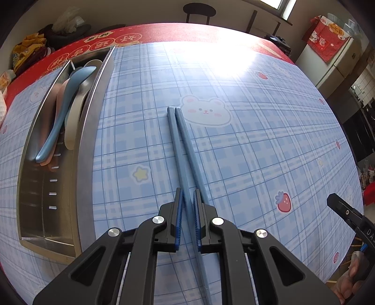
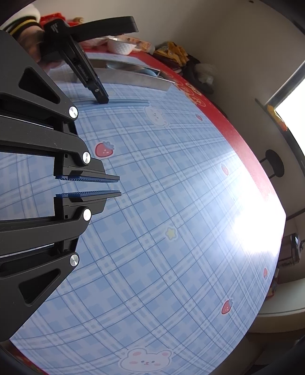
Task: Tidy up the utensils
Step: 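Lower the left tool and grasp a blue chopstick from the table, then grasp the other blue chopstick with the right tool while the left tool lifts its chopstick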
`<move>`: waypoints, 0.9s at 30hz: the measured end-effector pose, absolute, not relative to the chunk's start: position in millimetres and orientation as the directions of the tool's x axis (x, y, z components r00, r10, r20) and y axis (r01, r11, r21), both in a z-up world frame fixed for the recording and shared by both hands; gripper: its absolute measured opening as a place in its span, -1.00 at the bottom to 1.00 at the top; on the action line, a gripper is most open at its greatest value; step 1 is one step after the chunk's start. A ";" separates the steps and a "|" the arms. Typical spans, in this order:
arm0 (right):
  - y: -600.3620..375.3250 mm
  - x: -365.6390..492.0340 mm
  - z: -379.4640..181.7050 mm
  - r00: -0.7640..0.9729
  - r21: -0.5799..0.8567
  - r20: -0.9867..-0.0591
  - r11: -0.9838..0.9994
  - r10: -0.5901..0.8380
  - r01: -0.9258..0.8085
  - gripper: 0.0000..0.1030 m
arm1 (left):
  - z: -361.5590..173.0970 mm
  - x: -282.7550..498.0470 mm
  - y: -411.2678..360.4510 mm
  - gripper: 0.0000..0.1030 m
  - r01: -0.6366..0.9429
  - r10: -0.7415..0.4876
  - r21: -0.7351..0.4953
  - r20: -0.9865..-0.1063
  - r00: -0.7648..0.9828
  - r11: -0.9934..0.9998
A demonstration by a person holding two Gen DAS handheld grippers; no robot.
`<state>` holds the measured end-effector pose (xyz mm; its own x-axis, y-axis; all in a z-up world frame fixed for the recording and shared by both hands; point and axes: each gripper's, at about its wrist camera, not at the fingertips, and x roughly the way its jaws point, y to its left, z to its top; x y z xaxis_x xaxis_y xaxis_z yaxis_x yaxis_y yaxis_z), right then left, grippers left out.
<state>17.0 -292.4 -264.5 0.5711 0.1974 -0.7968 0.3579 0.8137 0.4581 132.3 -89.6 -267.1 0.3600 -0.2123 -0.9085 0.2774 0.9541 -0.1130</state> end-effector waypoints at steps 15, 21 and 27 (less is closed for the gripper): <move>-285.7 18.0 -270.5 0.553 0.450 -0.807 0.821 0.205 0.352 -0.85 | -265.7 124.2 -86.6 -0.84 0.282 -0.211 -0.105 -0.901 0.378 0.954; -285.2 21.6 -269.5 0.545 0.444 -0.813 0.825 0.207 0.350 -0.85 | -264.5 127.9 -86.4 -0.87 0.278 -0.210 -0.109 -0.906 0.367 0.955; -277.4 29.3 -262.6 0.543 0.434 -0.813 0.839 0.208 0.329 -0.85 | -261.8 119.6 -84.9 -0.89 0.301 -0.191 -0.079 -0.911 0.365 0.951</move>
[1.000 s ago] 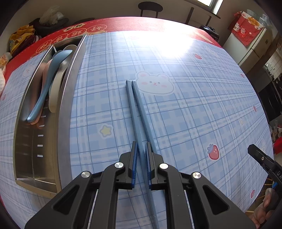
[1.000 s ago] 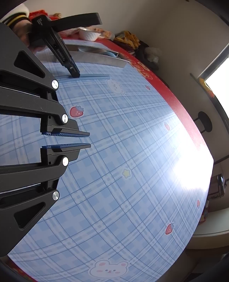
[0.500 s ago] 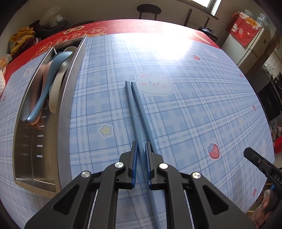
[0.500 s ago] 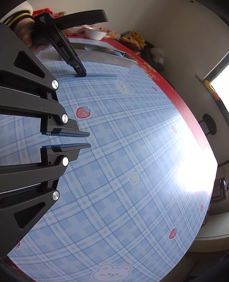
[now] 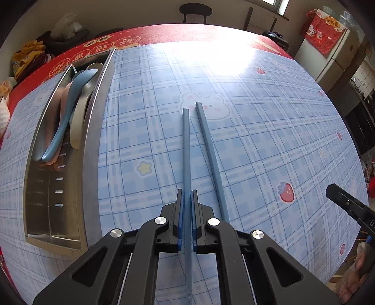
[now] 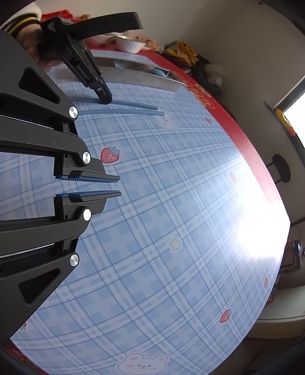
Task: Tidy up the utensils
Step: 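Grasp the other blue chopstick with the right tool while the left tool lifts its chopstick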
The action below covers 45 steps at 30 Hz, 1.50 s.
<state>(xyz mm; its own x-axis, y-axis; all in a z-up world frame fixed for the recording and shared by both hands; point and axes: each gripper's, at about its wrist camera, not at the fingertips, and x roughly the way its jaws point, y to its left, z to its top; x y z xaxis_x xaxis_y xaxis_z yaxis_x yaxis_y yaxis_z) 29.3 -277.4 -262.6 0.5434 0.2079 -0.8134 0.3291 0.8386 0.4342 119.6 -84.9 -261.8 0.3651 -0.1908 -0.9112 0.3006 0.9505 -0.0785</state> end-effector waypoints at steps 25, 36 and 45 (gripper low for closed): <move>-146.5 94.7 -262.4 0.465 0.299 -0.845 0.954 0.263 0.004 -0.85 | -184.7 59.3 35.2 -0.89 0.180 -0.273 -0.206 -0.777 0.567 0.962; -133.5 118.9 -276.2 0.455 0.202 -0.874 0.979 0.171 0.020 -0.83 | -182.2 58.7 65.7 -0.89 0.131 -0.264 -0.231 -0.769 0.582 0.964; -117.8 126.6 -274.4 0.448 0.086 -0.889 0.995 0.101 -0.053 -0.81 | -186.3 67.2 73.6 -0.89 0.112 -0.278 -0.263 -0.771 0.572 0.958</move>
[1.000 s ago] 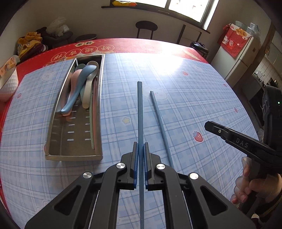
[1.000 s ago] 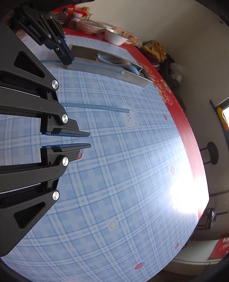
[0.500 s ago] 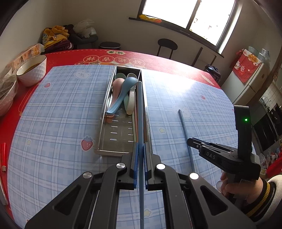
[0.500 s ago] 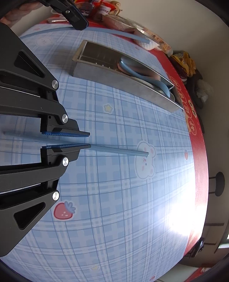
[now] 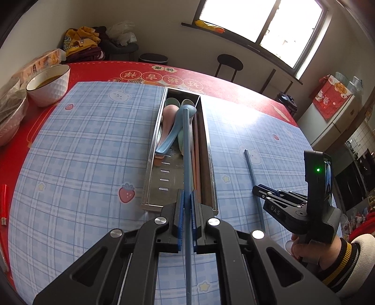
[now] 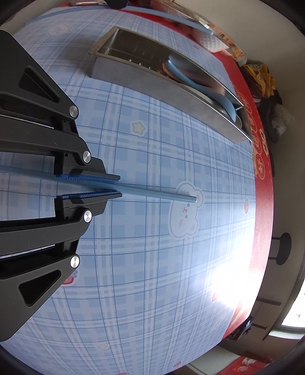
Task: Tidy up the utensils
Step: 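Grasp the other blue chopstick with the right tool while the left tool lifts its chopstick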
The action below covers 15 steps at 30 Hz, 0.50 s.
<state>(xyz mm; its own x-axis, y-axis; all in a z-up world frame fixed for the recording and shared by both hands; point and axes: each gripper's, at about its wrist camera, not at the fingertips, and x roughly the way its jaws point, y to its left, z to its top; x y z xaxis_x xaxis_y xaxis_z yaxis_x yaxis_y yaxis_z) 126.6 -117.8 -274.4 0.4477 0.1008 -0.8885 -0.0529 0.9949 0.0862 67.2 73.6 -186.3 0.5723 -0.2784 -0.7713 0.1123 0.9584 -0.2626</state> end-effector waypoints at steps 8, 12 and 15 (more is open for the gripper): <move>-114.5 125.8 -274.4 0.450 0.059 -0.888 0.995 0.091 -0.085 -0.81 | -189.8 75.7 72.4 -0.89 0.102 -0.280 -0.271 -0.778 0.562 0.957; -114.2 126.9 -274.4 0.448 0.066 -0.889 0.996 0.089 -0.067 -0.82 | -189.5 78.3 74.2 -0.89 0.100 -0.280 -0.271 -0.779 0.561 0.957; -114.6 126.6 -274.6 0.450 0.071 -0.888 0.996 0.090 -0.060 -0.82 | -190.0 80.7 76.3 -0.89 0.099 -0.281 -0.273 -0.780 0.559 0.957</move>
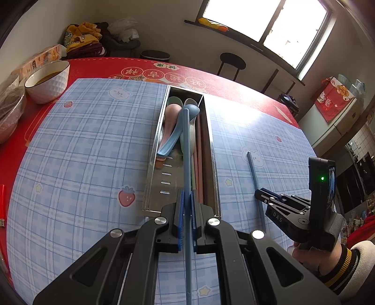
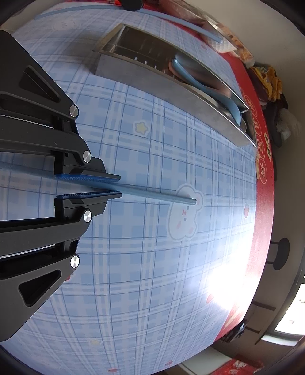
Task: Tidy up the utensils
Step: 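Grasp the other blue chopstick with the right tool while the left tool lifts its chopstick, then lower the blue chopstick into the caddy and open the left tool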
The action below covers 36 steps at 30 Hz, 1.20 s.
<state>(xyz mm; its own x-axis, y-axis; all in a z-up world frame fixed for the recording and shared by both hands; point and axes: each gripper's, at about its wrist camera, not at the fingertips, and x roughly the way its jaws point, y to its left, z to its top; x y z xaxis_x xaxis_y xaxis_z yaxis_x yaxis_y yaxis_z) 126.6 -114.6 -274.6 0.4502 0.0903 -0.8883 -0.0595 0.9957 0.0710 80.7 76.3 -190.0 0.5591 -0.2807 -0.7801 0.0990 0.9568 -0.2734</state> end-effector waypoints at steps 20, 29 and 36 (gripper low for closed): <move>-150.7 101.7 -247.5 0.516 0.335 -0.816 0.941 0.261 0.055 -0.88 | -192.7 94.3 45.4 -0.89 0.185 -0.310 -0.249 -0.795 0.522 0.951; -168.3 101.2 -238.3 0.540 0.370 -0.799 0.924 0.265 0.094 -0.88 | -194.6 104.1 43.7 -0.89 0.192 -0.319 -0.256 -0.799 0.509 0.947; -176.1 100.8 -236.2 0.558 0.371 -0.791 0.922 0.252 0.111 -0.88 | -193.1 121.2 48.9 -0.89 0.168 -0.336 -0.291 -0.801 0.495 0.942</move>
<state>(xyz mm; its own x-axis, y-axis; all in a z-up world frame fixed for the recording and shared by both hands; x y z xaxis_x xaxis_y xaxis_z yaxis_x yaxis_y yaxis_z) 100.8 -176.1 -236.2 0.5575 0.2516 -0.7911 0.1105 0.9220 0.3711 121.2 48.9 -193.1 0.4948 -0.3358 -0.8015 0.1682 0.9419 -0.2908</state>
